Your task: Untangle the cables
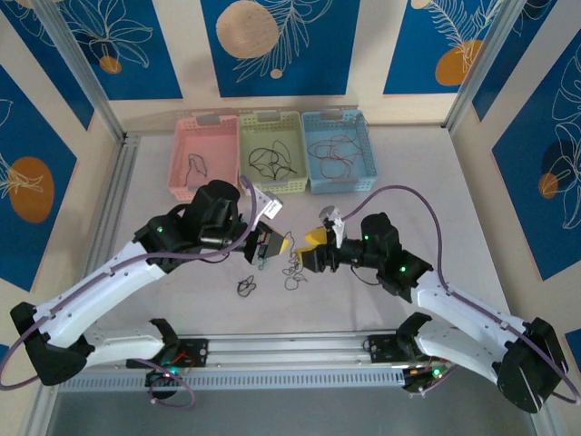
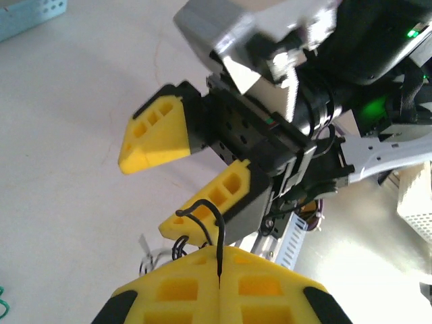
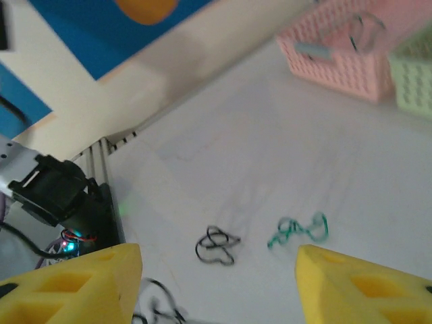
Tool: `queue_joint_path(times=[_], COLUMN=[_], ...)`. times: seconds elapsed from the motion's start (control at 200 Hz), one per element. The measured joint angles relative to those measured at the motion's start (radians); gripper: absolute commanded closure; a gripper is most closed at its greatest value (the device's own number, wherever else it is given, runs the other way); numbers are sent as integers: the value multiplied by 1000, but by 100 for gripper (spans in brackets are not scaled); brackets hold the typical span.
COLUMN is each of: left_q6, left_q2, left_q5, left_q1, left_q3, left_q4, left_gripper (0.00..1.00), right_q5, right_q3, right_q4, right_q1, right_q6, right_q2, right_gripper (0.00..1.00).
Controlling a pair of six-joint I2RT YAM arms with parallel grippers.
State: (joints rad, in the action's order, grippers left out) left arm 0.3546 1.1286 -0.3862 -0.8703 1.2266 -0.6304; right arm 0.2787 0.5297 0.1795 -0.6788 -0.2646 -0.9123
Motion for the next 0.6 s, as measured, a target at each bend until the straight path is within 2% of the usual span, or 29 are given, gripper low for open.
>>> queue_joint_path(times=[0.22,0.6], left_q6=[-18,-17], left_q2=[12,13], left_q5=[-7,-7], left_q1=[2,2], left_q3=[27,29], left_q4=[-62,-70], left_gripper=[100,100], right_q5=[67,113], right_q3=[12,13], right_q4=[53,56], right_q1=[-45,-133], right_q6=[152,266], right_q2=[3,44], right_gripper=[38,35])
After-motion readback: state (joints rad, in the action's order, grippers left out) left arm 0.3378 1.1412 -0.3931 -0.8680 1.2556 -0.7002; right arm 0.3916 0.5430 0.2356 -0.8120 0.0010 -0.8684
